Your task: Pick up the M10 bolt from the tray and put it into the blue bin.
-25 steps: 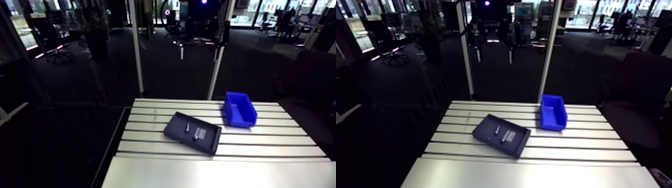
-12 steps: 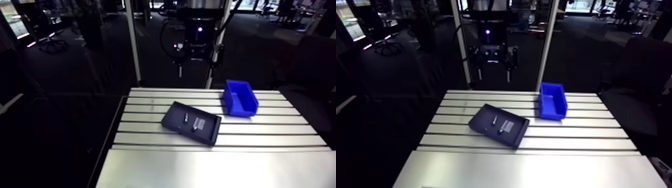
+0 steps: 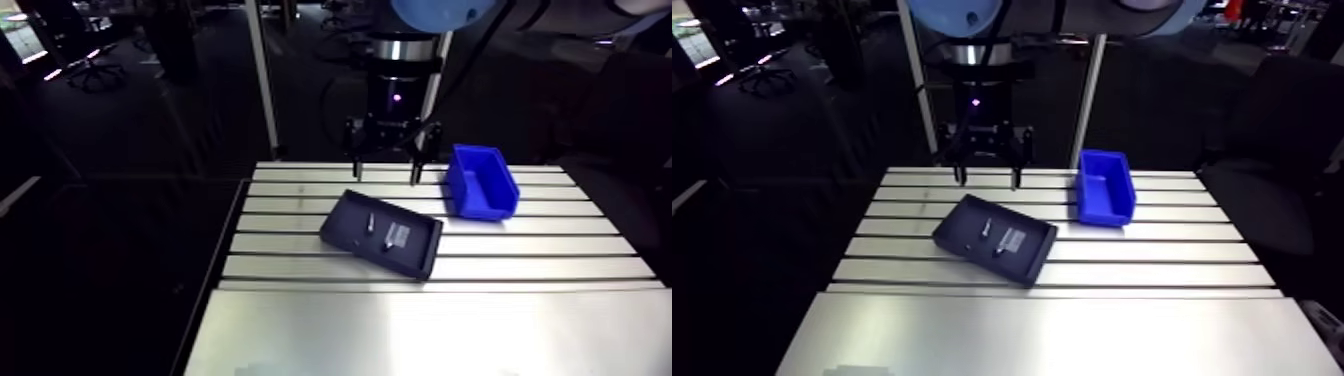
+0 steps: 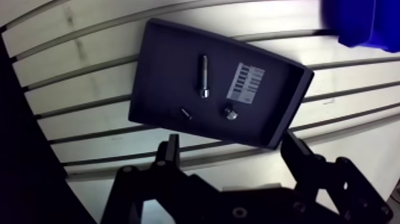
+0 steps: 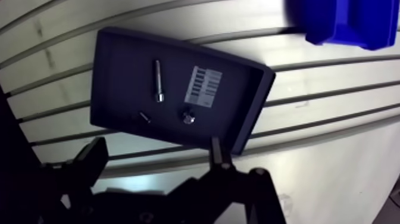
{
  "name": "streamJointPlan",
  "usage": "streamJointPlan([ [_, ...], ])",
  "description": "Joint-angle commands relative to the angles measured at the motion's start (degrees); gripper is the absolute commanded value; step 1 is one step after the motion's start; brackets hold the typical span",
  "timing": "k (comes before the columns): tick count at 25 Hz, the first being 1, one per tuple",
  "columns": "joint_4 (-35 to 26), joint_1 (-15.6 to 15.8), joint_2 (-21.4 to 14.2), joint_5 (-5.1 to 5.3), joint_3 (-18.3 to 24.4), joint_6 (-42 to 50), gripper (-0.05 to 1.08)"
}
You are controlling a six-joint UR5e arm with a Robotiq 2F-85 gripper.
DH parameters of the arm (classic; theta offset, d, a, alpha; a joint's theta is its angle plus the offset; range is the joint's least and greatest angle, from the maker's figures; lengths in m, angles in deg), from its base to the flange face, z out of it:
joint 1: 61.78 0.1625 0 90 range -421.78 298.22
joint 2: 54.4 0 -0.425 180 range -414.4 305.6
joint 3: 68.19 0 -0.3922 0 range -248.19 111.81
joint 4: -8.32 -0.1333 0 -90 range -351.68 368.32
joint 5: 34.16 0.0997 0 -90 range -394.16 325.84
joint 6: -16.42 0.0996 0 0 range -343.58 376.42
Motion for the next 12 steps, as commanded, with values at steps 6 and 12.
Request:
streamJointPlan([
  [6, 6.1, 0.2, 3.8, 0.03, -2.9, -1.0, 0.2],
  [12, 9.1, 0.6, 4.8, -0.05, -4.2, -1.1, 0.34],
])
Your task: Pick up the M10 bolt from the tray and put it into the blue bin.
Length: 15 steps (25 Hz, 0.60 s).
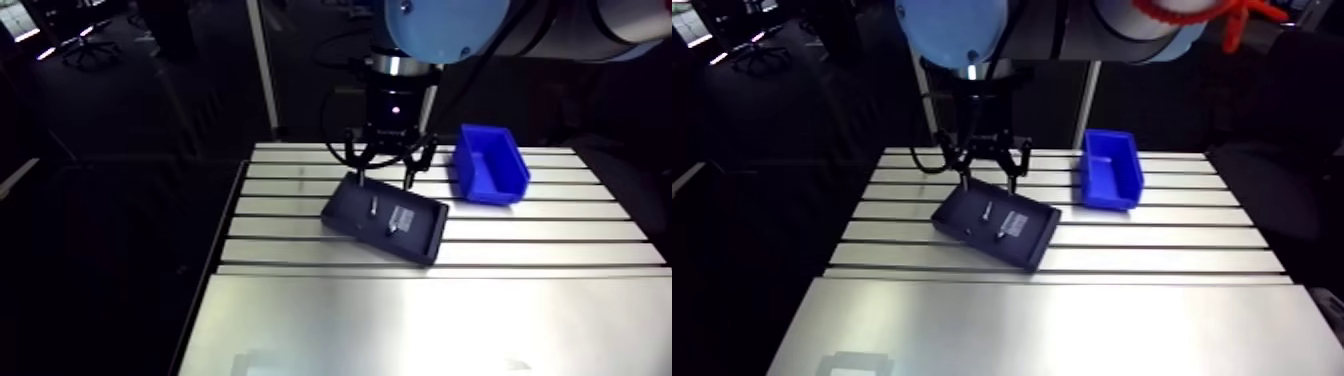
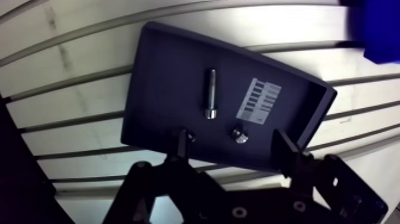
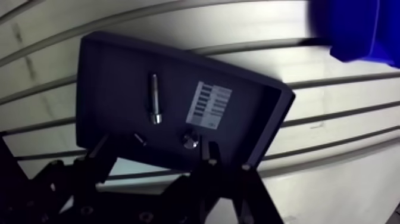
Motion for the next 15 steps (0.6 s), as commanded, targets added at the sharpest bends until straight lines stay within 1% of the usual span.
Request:
streamJointPlan([
  [1, 2.8, 0.3, 1.1, -0.07, -1.3, -0.1, 0.34],
  [5, 3.0, 0.3, 1.6, -0.07, -1.8, -0.1, 0.36],
  [10, 6.9, 0.3, 2.9, 0.02, -2.5, -1.5, 0.37],
  [15, 7.3, 0.3, 3.4, -0.07, -2.7, -1.5, 0.38],
])
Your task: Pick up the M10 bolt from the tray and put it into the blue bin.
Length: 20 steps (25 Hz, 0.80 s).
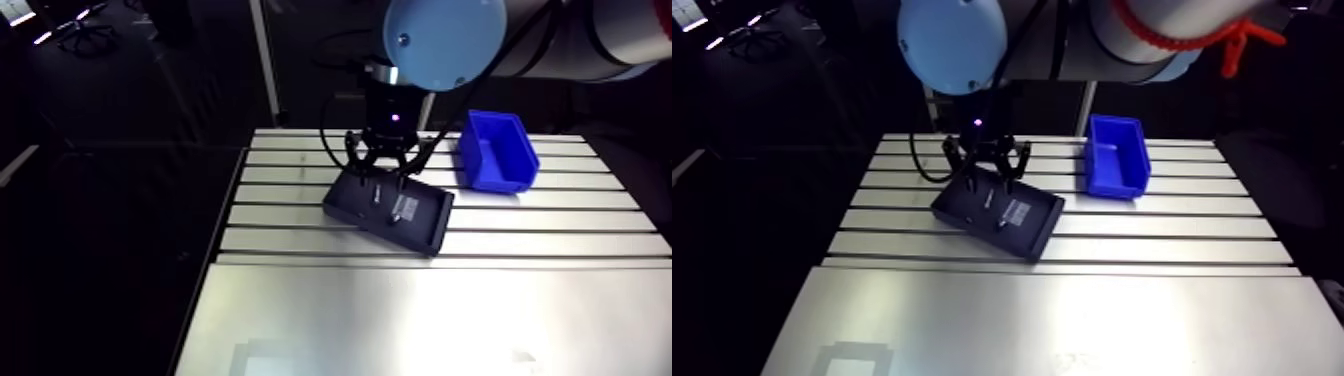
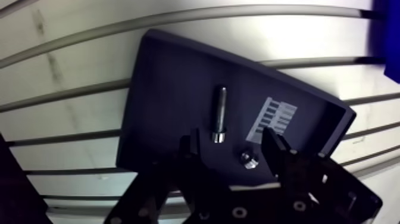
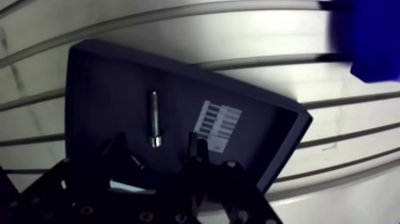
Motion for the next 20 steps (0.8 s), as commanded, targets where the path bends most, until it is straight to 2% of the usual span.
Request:
streamJointPlan([
  [1, 1.2, 0.0, 0.7, -0.03, -0.2, -0.4, 0.38],
  [20, 3.9, 0.1, 2.0, 0.06, -1.3, -0.5, 0.47],
])
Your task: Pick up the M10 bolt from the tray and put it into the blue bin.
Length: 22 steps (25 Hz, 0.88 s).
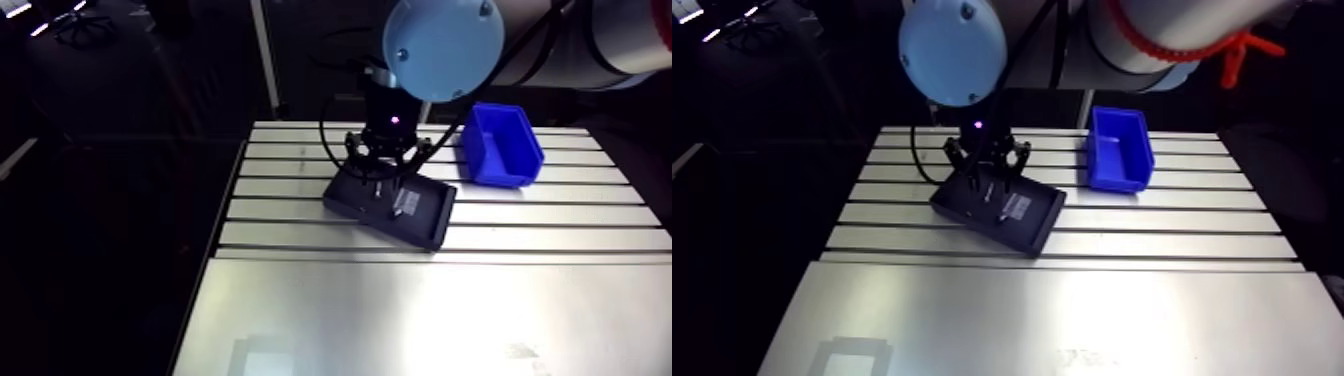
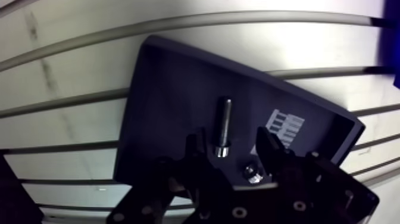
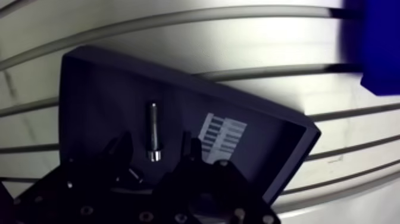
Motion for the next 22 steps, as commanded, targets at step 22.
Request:
streamJointPlan([
  [22, 0.7, 0.1, 0.6, -0.08, -0.3, 0.1, 0.67],
])
